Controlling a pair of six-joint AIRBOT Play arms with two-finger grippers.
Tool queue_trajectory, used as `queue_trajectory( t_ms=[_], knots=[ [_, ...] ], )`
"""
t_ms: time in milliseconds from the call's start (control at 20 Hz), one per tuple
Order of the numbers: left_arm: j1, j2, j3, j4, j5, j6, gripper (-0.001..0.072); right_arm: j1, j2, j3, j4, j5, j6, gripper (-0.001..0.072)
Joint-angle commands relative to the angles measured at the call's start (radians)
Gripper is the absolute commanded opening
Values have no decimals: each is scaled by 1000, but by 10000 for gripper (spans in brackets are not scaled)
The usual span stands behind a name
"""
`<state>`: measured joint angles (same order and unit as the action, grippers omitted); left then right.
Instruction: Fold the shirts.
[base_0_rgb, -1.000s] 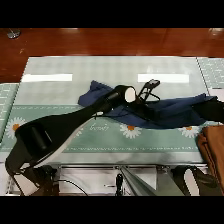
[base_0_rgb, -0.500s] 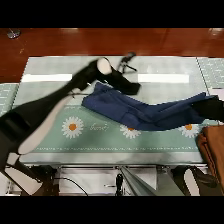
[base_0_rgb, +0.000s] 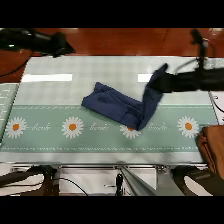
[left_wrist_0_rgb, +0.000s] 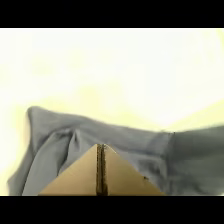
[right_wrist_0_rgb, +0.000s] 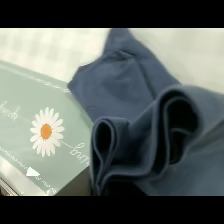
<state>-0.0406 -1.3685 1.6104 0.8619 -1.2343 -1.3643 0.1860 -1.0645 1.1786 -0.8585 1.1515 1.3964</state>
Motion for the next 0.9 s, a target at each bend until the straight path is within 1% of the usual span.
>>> queue_trajectory(
  t_ms=[0,150,250,350,500,550,600,650,700,750,850],
  knots=[
    [75,239,-183,-23,26,97,29,215,-333,245,-57,-68,33,21],
    [53,409,-379,-26,105,101,29,273,-567,428,-71,-80,82,21],
    [32,490,-498,-25,142,100,29,287,-674,503,-64,-82,109,21],
    [14,529,-578,-25,155,100,29,302,-747,548,-63,-74,125,21],
    [2,523,-619,-25,185,100,29,337,-805,570,-63,-89,145,22],
    [0,514,-620,-29,200,100,29,346,-820,570,-51,-93,156,87],
    [-3,507,-620,-34,214,99,29,354,-832,570,-23,-89,153,297],
    [-8,501,-620,-52,222,99,29,360,-839,570,-8,-89,121,651],
    [-11,496,-620,-71,222,100,29,361,-837,570,-8,-96,95,637],
    [-18,493,-620,-82,222,100,29,341,-831,581,-11,-93,96,637],
    [-31,492,-620,-81,221,100,29,271,-799,628,-10,-11,109,636]
  ],
)
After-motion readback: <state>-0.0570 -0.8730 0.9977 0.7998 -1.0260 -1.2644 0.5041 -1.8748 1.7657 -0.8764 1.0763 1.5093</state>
